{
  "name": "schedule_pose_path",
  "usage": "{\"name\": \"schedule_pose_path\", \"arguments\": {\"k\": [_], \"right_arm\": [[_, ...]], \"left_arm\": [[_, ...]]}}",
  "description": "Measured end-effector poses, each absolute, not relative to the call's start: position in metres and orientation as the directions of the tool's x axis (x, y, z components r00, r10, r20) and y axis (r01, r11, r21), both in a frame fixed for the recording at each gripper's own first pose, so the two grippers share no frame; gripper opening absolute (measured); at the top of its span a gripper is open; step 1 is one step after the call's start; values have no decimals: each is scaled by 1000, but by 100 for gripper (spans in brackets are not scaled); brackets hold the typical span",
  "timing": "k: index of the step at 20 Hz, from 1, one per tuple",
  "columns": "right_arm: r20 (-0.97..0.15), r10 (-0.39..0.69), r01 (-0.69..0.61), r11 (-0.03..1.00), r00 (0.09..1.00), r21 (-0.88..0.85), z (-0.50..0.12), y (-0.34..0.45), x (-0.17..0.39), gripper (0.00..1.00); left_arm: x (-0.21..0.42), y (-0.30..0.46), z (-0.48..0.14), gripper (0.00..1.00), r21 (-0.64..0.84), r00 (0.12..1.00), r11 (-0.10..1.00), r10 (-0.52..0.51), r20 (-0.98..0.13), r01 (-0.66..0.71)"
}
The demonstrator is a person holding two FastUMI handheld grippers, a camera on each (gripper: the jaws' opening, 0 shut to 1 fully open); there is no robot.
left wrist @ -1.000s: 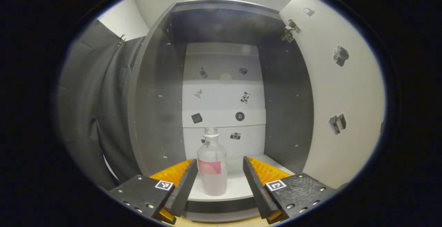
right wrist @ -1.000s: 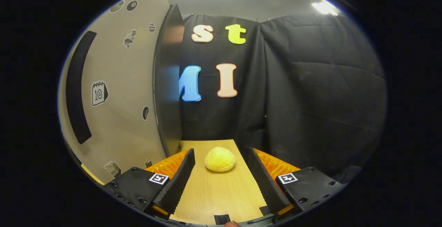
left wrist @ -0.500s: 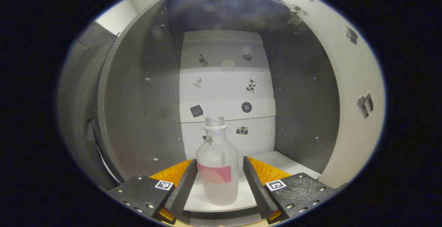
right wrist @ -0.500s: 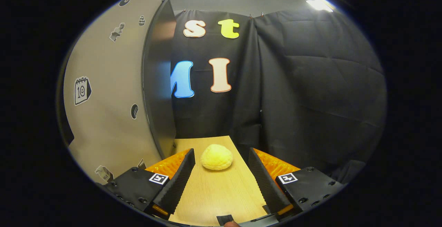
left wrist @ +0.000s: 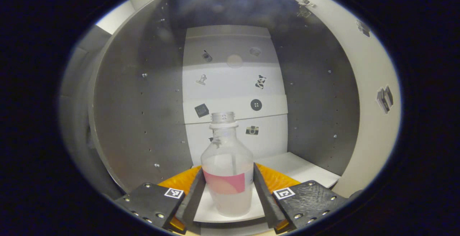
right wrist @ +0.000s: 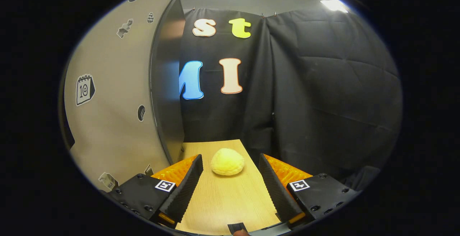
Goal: Open the cabinet door with the right hand, grasp the bottle in the cabinet with the left hand and place it on the coaster, then close the cabinet door with the right hand.
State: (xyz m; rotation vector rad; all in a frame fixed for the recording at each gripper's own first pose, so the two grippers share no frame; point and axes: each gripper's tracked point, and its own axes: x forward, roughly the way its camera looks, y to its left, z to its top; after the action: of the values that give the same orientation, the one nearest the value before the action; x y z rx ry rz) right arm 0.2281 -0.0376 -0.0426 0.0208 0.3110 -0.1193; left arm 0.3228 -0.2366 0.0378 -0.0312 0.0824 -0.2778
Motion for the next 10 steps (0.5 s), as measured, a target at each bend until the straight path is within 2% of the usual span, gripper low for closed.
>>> {"name": "schedule_pose_path", "arguments": {"k": [2, 8, 9, 10], "right_arm": [[-304, -106, 113, 994, 947, 3, -42, -36, 226, 94], [-296, -73, 84, 996, 952, 25, -40, -32, 219, 94], [-294, -65, 78, 996, 954, 33, -38, -32, 217, 95], [-291, -58, 72, 997, 955, 37, -39, -32, 215, 95]], "left_arm": [[311, -230, 41, 71, -41, 961, 963, -269, -68, 266], [271, -209, 46, 71, -107, 966, 962, -256, -46, 250], [263, -205, 46, 74, -111, 967, 963, -252, -42, 246], [254, -201, 45, 71, -113, 967, 963, -250, -37, 245]]}}
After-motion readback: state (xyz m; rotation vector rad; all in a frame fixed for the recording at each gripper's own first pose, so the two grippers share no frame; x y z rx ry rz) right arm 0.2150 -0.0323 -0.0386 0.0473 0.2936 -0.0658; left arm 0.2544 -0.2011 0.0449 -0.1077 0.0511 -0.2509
